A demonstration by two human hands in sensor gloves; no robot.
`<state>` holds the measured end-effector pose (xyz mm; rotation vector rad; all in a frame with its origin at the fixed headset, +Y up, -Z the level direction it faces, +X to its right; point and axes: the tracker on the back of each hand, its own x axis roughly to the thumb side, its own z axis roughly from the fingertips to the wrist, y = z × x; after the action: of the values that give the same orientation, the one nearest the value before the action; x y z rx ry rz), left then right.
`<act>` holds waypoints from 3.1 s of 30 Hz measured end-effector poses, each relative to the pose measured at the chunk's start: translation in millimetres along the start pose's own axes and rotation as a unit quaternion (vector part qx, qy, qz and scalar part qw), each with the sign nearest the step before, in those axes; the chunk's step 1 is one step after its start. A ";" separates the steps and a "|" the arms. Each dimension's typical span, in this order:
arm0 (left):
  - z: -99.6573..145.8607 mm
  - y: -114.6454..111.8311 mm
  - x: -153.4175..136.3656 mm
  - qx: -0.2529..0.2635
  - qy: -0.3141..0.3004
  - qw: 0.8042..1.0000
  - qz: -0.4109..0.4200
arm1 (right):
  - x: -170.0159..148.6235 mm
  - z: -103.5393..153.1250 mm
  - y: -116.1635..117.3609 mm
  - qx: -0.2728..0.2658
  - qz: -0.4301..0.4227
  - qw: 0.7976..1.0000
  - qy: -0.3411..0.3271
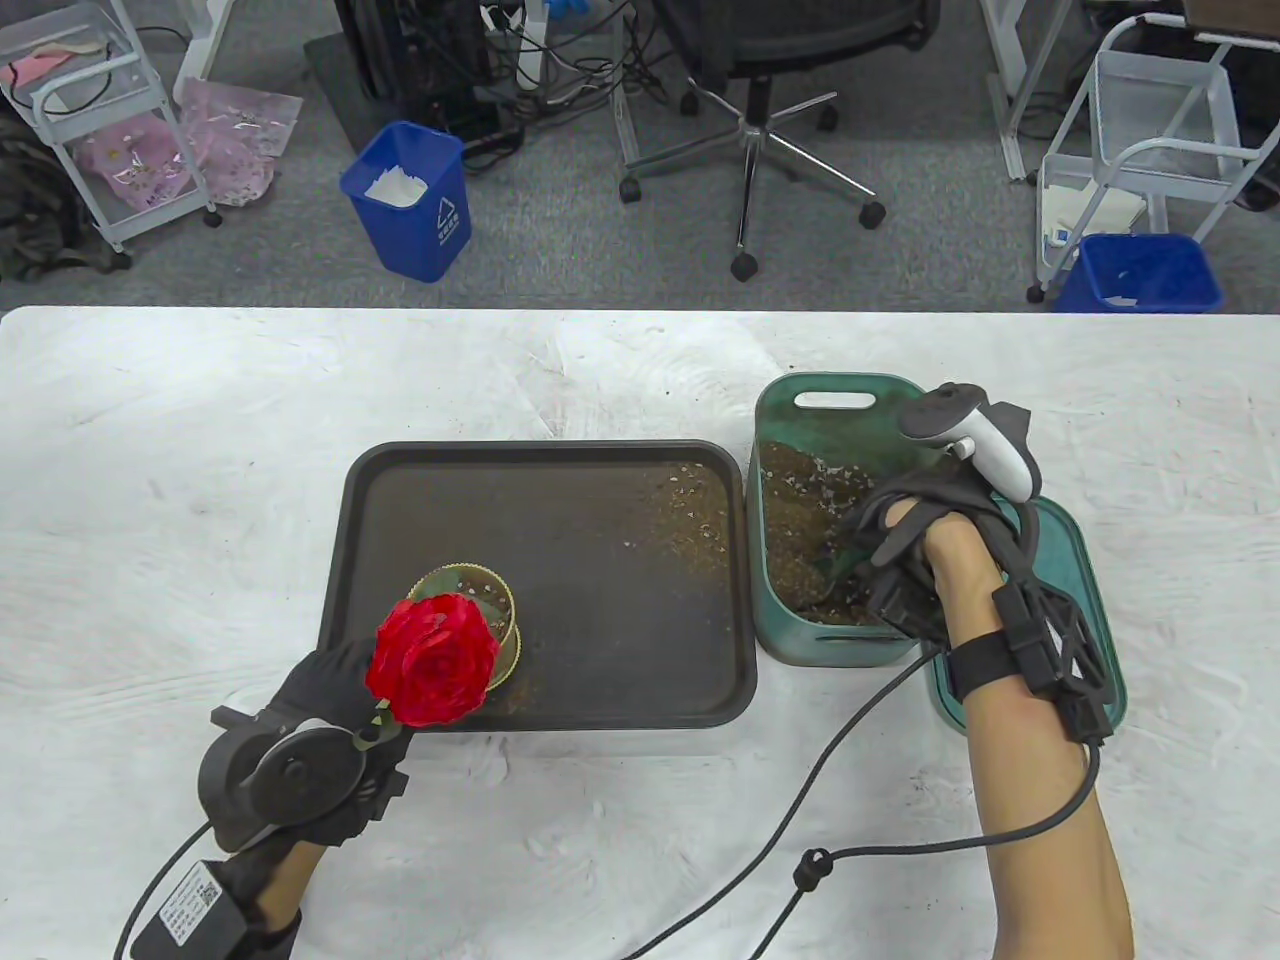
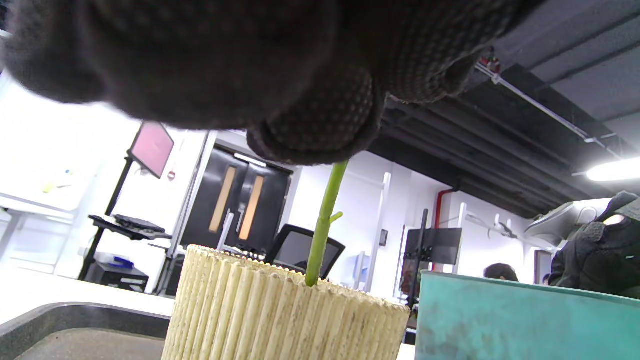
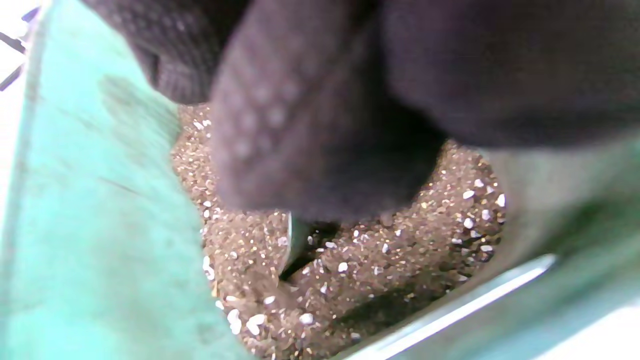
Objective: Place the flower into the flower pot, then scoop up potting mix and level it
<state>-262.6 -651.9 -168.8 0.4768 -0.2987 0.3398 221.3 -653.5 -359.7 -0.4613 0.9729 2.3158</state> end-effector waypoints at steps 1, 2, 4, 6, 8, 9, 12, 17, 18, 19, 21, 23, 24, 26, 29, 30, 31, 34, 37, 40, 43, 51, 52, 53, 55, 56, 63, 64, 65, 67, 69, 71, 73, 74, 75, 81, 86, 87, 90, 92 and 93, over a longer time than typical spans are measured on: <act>0.0 0.0 0.0 0.000 0.000 1.000 0.000 | -1.8 -0.6 0.3 0.000 -0.024 1.000 -0.006; 0.0 0.0 -0.1 0.000 0.001 1.000 0.000 | -3.5 -1.5 1.0 -0.002 -0.044 0.999 -0.011; 0.1 0.0 0.1 0.001 0.002 1.000 0.000 | -7.0 -2.1 1.6 -0.006 -0.057 0.998 -0.017; 0.2 -0.2 0.7 0.001 0.001 1.000 0.000 | -12.0 -1.6 1.4 -0.011 -0.071 0.997 -0.025; 0.2 -0.5 0.9 0.001 0.000 1.000 0.001 | -18.6 -0.3 -0.9 -0.021 -0.105 0.993 -0.041; 0.2 -0.5 0.7 0.001 0.000 1.000 0.001 | -21.5 0.8 -2.5 -0.028 -0.124 0.991 -0.050; 0.1 -0.1 0.1 0.001 0.001 1.000 0.001 | -31.5 5.4 -7.3 -0.045 -0.195 0.977 -0.076; 0.1 -0.2 0.9 0.001 0.000 1.000 0.000 | -49.0 11.1 -10.1 -0.040 -0.281 0.954 -0.092; 0.2 -0.3 1.2 0.001 0.000 1.000 0.000 | -51.6 11.9 -9.3 -0.037 -0.293 0.951 -0.092; 0.2 -0.4 1.7 0.001 -0.001 1.000 -0.001 | -54.6 13.0 -8.5 -0.036 -0.303 0.948 -0.096; 0.4 -0.5 2.4 0.001 -0.002 1.000 -0.001 | -59.5 15.5 -7.1 -0.037 -0.313 0.943 -0.104; 0.5 -0.7 2.5 0.001 -0.003 1.000 -0.001 | -62.6 18.9 -6.6 -0.037 -0.329 0.937 -0.115; 0.5 -0.7 2.5 0.001 -0.003 1.000 -0.001 | -64.0 21.9 -6.7 -0.037 -0.338 0.933 -0.122; 0.5 -0.6 2.2 0.001 -0.002 1.000 -0.001 | -64.4 27.8 -7.2 -0.044 -0.346 0.928 -0.135; 0.4 -0.5 1.8 0.001 0.001 1.000 0.001 | -61.5 36.6 -6.1 -0.050 -0.358 0.919 -0.155; 0.4 -0.5 1.7 0.002 0.002 1.000 0.001 | -59.8 38.4 -5.4 -0.050 -0.361 0.918 -0.159; 0.3 -0.4 1.7 0.002 0.002 1.000 0.001 | -57.0 40.6 -3.9 -0.049 -0.363 0.915 -0.169; 0.3 -0.2 1.6 0.002 0.003 1.000 -0.001 | -44.1 47.2 7.3 -0.028 -0.371 0.907 -0.197; 0.3 -0.3 1.8 0.002 0.004 1.000 0.000 | -29.6 53.3 23.5 -0.001 -0.372 0.902 -0.221; 0.3 -0.3 1.7 0.002 0.003 1.000 0.000 | -13.7 60.1 44.3 0.022 -0.378 0.893 -0.243; 0.1 -0.1 1.2 0.002 0.004 1.000 0.001 | 4.9 66.5 69.2 0.053 -0.384 0.882 -0.268; -0.1 0.3 0.9 0.002 0.003 1.000 -0.001 | 56.4 76.1 156.0 0.122 -0.409 0.854 -0.297; -0.1 0.4 0.9 0.002 0.003 1.000 -0.002 | 62.1 75.9 165.7 0.129 -0.408 0.853 -0.298; -0.1 0.4 0.7 0.002 0.003 1.000 -0.001 | 66.8 75.5 174.2 0.133 -0.406 0.853 -0.298; -0.2 0.5 0.4 0.002 0.004 1.000 -0.001 | 74.3 74.1 189.9 0.130 -0.395 0.858 -0.300; -0.2 0.6 0.2 0.002 0.004 1.000 -0.001 | 77.2 72.4 197.8 0.126 -0.391 0.860 -0.303; -0.6 1.3 -0.3 0.001 0.004 1.000 -0.001 | 80.1 62.0 228.5 0.114 -0.383 0.869 -0.293; -0.7 1.4 -0.4 0.001 0.004 1.000 -0.002 | 80.1 61.3 229.4 0.112 -0.377 0.871 -0.294; -0.7 1.4 -0.6 0.001 0.004 1.000 -0.001 | 79.4 60.1 230.5 0.106 -0.366 0.875 -0.297; -0.8 1.3 -0.8 0.001 0.005 1.000 0.001 | 78.4 58.7 231.4 0.091 -0.359 0.879 -0.300; -0.8 1.2 -1.0 0.001 0.006 1.000 0.001 | 77.5 57.5 231.5 0.080 -0.346 0.884 -0.304; -0.8 1.1 -1.5 0.002 0.008 1.000 0.004 | 77.3 56.4 233.3 0.065 -0.326 0.889 -0.315; -0.9 1.3 -1.9 0.002 0.009 1.000 0.005 | 78.0 56.4 236.5 0.047 -0.302 0.894 -0.328; -0.9 1.4 -2.1 0.002 0.009 1.000 0.005 | 78.6 57.1 238.1 0.037 -0.295 0.894 -0.336; -0.9 1.5 -2.4 0.002 0.010 1.000 0.005 | 80.1 58.5 240.4 0.018 -0.284 0.893 -0.347; -1.0 1.7 -2.6 0.001 0.009 1.000 0.007 | 89.4 74.4 250.6 -0.139 -0.142 0.889 -0.411; -1.1 1.5 -3.0 0.001 0.010 1.000 0.011 | 95.0 91.0 262.9 -0.282 -0.007 0.842 -0.460; -1.1 1.5 -3.1 0.001 0.010 1.000 0.012 | 95.5 92.6 264.8 -0.295 0.010 0.837 -0.461; -1.1 1.6 -3.3 0.001 0.010 1.000 0.013 | 98.2 97.6 272.9 -0.341 0.069 0.806 -0.478; -1.1 1.6 -3.4 0.001 0.010 1.000 0.013 | 99.6 100.0 277.5 -0.366 0.102 0.788 -0.485; -1.2 1.6 -3.4 0.001 0.010 1.000 0.013 | 100.1 101.0 279.9 -0.378 0.117 0.777 -0.490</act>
<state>-266.0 -650.8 -170.4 0.4717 -0.2857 0.3698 -41.0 -700.3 -193.7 0.6132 -0.4549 2.5512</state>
